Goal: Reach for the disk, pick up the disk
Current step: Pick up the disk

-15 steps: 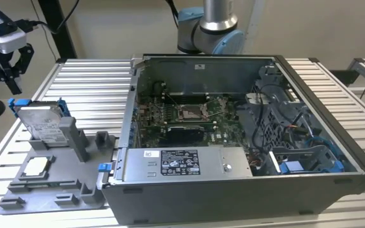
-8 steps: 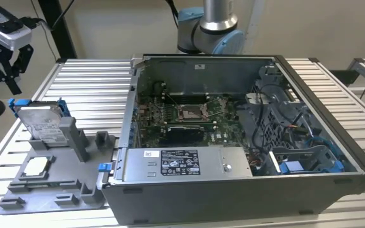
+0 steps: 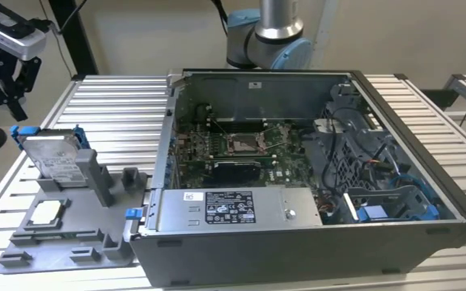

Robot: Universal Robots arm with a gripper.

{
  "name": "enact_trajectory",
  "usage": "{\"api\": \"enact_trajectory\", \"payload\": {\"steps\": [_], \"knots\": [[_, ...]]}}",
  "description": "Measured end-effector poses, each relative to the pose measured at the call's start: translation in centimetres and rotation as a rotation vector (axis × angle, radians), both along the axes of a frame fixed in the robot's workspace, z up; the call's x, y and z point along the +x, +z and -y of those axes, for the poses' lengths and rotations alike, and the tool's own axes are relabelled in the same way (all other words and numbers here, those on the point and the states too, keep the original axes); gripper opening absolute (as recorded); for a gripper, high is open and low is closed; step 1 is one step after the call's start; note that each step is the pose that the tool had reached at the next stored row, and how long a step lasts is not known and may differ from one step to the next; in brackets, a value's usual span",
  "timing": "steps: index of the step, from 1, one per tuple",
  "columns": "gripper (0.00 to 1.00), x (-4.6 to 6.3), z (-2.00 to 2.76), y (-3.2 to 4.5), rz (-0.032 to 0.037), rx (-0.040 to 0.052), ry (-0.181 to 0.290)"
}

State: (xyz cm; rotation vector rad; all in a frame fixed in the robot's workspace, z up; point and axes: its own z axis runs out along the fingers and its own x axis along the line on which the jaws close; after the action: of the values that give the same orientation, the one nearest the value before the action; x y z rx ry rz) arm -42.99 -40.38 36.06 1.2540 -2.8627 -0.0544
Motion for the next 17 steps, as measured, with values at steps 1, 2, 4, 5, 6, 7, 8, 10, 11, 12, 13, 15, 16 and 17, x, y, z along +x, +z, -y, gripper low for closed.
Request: {"api": "enact_trajectory", "payload": {"steps": [1, 2, 4, 5, 6, 7, 8, 10, 11, 12, 13, 15, 16, 17], "knots": [[0.0, 0.0, 0.0, 0.0, -0.0001, 0.0, 0.019], [0.0, 0.0, 0.0, 0.0, 0.0, 0.0, 0.036], [0.0, 0.0, 0.0, 0.0, -0.0001, 0.0, 0.073], [0.0, 0.0, 0.0, 0.01, -0.0001, 0.0, 0.09], [0.0, 0.0, 0.0, 0.0, -0.0001, 0.0, 0.109], [0.0, 0.0, 0.0, 0.01, -0.0001, 0.0, 0.127], [0.0, 0.0, 0.0, 0.0, 0.0, 0.0, 0.147], [0.0, 0.0, 0.0, 0.0, 0.0, 0.0, 0.183], [0.0, 0.0, 0.0, 0.0, 0.0, 0.0, 0.201], [0.0, 0.0, 0.0, 0.0, 0.0, 0.0, 0.218], [0.0, 0.0, 0.0, 0.0, 0.0, 0.0, 0.237], [0.0, 0.0, 0.0, 0.0, 0.0, 0.0, 0.274], [0.0, 0.0, 0.0, 0.0, 0.0, 0.0, 0.292], [0.0, 0.0, 0.0, 0.0, 0.0001, -0.0001, 0.31]]}}
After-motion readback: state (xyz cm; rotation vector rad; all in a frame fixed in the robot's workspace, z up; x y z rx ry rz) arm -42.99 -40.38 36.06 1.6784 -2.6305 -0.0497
